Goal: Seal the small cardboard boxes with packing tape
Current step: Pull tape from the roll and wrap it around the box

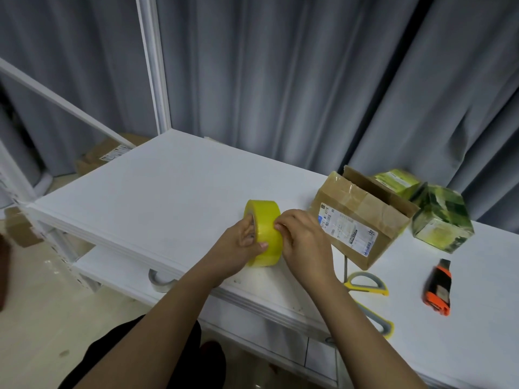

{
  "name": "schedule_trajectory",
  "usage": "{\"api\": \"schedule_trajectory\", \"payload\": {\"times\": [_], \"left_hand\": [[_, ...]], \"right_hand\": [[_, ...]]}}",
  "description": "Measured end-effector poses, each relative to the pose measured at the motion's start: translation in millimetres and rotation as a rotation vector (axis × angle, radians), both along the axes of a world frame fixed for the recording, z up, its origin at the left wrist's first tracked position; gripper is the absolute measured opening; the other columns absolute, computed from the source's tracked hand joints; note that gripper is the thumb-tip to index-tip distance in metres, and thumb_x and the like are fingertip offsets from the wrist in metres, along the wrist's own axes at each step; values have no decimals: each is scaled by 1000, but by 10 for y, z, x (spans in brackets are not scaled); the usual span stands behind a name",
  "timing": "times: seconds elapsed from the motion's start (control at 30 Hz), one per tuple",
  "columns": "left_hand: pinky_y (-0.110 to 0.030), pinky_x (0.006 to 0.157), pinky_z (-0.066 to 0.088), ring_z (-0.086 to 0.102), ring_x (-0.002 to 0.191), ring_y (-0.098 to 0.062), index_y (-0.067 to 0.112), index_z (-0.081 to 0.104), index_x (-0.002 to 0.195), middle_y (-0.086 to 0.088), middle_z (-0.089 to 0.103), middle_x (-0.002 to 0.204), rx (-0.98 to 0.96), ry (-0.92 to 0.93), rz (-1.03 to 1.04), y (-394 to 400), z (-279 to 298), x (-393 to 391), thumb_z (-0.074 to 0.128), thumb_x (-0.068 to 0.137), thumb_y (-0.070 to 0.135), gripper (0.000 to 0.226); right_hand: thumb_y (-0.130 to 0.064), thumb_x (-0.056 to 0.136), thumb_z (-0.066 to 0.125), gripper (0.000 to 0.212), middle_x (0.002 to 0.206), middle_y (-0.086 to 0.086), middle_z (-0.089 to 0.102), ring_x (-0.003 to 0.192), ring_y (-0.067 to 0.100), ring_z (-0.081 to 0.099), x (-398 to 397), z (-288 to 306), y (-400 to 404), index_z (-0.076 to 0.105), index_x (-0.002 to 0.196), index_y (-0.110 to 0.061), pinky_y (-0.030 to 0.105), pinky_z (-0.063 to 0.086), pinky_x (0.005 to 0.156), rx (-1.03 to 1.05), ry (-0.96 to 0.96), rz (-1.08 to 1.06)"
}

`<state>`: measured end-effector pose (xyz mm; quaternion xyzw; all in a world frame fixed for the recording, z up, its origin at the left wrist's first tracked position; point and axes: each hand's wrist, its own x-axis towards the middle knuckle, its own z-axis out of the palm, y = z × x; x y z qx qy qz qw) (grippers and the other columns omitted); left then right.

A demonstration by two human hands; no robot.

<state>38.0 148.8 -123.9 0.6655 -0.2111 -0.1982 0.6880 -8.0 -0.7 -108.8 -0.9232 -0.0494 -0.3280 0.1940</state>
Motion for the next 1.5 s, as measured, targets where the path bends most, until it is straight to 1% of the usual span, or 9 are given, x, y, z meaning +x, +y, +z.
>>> {"api": "schedule_trajectory", "payload": {"times": [0.13, 0.23, 0.43, 0.6, 0.83, 1.0, 1.13, 1.4, 1.5], "left_hand": [[-29, 99, 47, 59, 114, -13, 16, 39, 139, -6, 62, 124, 102, -42, -18, -21, -49, 3, 57, 93, 8, 50], [-9, 80, 43, 60, 91, 4, 21, 55, 111, 5, 66, 101, 209, -132, 46, -57, -102, -26, 50, 97, 20, 14], [-14, 60, 36, 48, 64, 1, 15, 56, 92, 0, 58, 77, 346, -282, 173, -183, -124, 9, 47, 96, 38, 25], [-27, 65, 39, 49, 66, -11, 4, 53, 93, -11, 56, 77, 323, -284, 188, -317, -115, -4, 48, 96, 38, 35], [-35, 91, 46, 59, 100, -18, 21, 50, 109, 3, 63, 108, 434, -250, 29, -411, -145, -38, 63, 80, 54, 46], [-28, 87, 45, 57, 109, -24, 19, 45, 120, 0, 59, 122, 632, -564, 59, -518, -153, -72, 57, 90, 44, 40], [-28, 86, 42, 57, 112, -24, 21, 42, 130, 2, 58, 129, 724, -606, 92, -603, -139, -79, 51, 91, 51, 50], [-30, 77, 43, 59, 97, -16, 31, 46, 104, 12, 58, 101, 595, -401, 146, -556, -22, 7, 61, 82, 55, 36], [-27, 88, 42, 50, 104, -8, 33, 44, 119, 11, 45, 121, 434, -534, 190, -539, 25, 2, 70, 80, 42, 48]], "right_hand": [[8, 80, 57, 12, 88, 13, 55, 79, 28, 49, 80, 28, 4, 56, 84, -3, 29, 31, 65, -110, 116, 29], [10, 78, 53, 16, 87, 11, 53, 81, 27, 45, 106, 61, -74, 54, 83, -5, 31, 35, 69, -102, 124, 123], [-5, 96, 44, 16, 87, -9, 47, 85, 13, 44, 11, 52, -203, 46, 90, -20, 19, 32, 72, 263, 155, 110], [-14, 92, 57, 26, 84, -10, 48, 90, 12, 47, 1, 144, -349, 49, 113, -25, 20, 39, 82, 355, 278, 158], [-17, 88, 67, 12, 78, -6, 57, 82, 13, 49, -34, 47, -548, 60, 79, -21, 17, 35, 74, 281, 177, -14], [-10, 90, 62, 13, 95, -8, 55, 97, 10, 52, -137, -149, -621, 59, 81, -18, 26, 44, 83, 485, 122, -89], [-9, 89, 62, 22, 83, -12, 59, 82, 1, 55, -231, -203, -621, 56, 77, -27, 12, 41, 69, 625, 44, -143], [-10, 86, 67, 27, 83, -19, 63, 93, 9, 54, -308, -2, -666, 60, 76, -34, 10, 37, 80, 555, -38, -84], [-11, 86, 68, 14, 83, -14, 63, 92, 13, 54, -250, 89, -654, 65, 77, -22, 7, 32, 82, 444, -25, -59]]}}
